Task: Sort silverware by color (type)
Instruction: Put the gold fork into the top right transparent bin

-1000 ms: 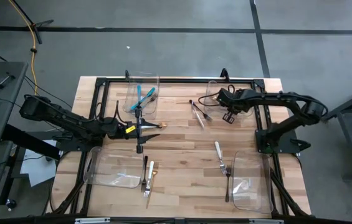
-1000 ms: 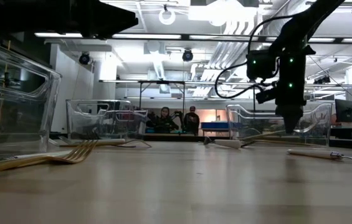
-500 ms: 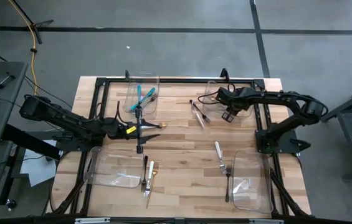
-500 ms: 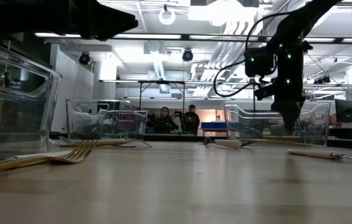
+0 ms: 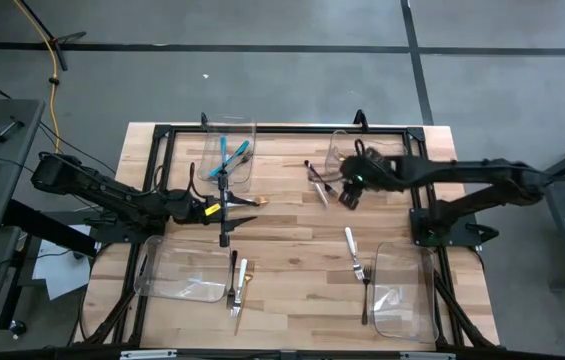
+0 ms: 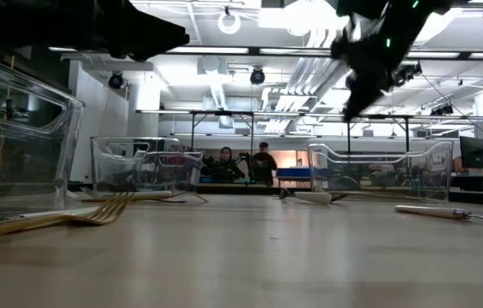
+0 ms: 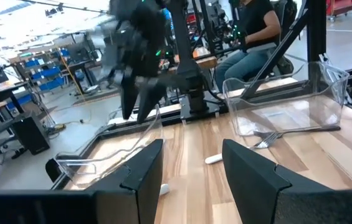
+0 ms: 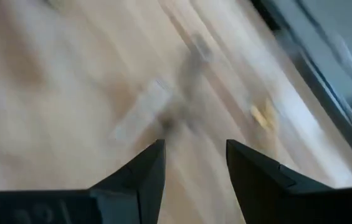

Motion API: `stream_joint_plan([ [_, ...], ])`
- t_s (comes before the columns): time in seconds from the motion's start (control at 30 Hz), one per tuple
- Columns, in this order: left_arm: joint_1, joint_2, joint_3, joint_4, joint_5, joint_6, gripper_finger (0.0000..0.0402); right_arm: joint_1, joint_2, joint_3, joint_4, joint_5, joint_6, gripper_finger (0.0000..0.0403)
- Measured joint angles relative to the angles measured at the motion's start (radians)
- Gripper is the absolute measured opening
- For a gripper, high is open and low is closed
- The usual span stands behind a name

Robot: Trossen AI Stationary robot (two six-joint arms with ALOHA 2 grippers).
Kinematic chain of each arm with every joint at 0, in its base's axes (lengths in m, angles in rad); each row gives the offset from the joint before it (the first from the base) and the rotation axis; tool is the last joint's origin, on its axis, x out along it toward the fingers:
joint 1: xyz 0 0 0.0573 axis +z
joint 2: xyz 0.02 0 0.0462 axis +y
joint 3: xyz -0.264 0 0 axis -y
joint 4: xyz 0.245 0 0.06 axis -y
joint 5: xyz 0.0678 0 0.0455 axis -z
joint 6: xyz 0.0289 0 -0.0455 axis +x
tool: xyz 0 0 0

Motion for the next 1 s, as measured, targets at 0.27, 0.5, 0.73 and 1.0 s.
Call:
stream_joint_plan([
  [0.27,0.0,0.0,0.069,-0.226,-0.104,-0.201,0.0157,0.292,-0.026,-0.17,0.79,-0.001,-0.112,0.0165],
  [0.5,0.0,0.093,0.255,-0.706,-0.243,-0.449,0.0157,0.38,0.116,-0.306,1.236,0.032,-0.217,0.0165],
  [0.73,0.034,0.3,0.36,-0.769,-0.231,-0.512,0.0156,0.382,0.227,-0.315,1.341,0.105,-0.23,0.0165],
  [1.0,0.102,0.493,0.486,-0.913,-0.337,-0.628,0.0123,0.38,0.227,-0.313,1.407,0.109,-0.244,0.0165],
])
